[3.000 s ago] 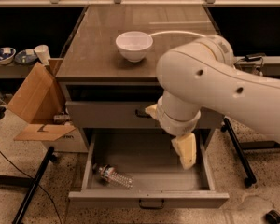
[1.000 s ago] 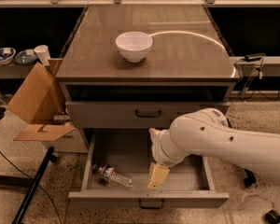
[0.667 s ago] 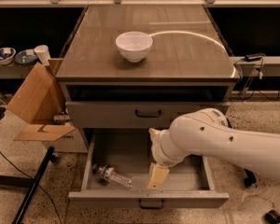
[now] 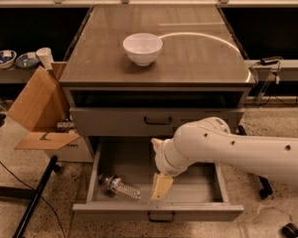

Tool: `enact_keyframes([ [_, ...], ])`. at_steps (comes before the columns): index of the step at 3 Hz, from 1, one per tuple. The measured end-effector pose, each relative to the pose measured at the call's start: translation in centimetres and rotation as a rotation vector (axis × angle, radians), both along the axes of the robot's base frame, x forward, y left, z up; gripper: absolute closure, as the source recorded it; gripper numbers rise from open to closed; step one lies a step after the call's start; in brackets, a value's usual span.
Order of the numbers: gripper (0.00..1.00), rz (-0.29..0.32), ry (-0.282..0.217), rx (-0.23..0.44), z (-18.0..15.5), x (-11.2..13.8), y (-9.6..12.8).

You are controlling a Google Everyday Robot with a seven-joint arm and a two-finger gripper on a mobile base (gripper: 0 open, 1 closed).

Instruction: Pick water bottle from middle drawer and place on counter

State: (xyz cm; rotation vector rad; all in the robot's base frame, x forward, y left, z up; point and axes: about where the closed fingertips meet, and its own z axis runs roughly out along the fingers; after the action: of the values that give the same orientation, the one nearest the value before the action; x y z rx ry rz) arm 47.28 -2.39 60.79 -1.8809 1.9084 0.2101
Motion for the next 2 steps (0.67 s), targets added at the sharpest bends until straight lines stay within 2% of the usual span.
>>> enact_keyframes([
  [2, 0.0, 0.032, 0.015, 0.105, -5.9, 4.2, 4.1],
])
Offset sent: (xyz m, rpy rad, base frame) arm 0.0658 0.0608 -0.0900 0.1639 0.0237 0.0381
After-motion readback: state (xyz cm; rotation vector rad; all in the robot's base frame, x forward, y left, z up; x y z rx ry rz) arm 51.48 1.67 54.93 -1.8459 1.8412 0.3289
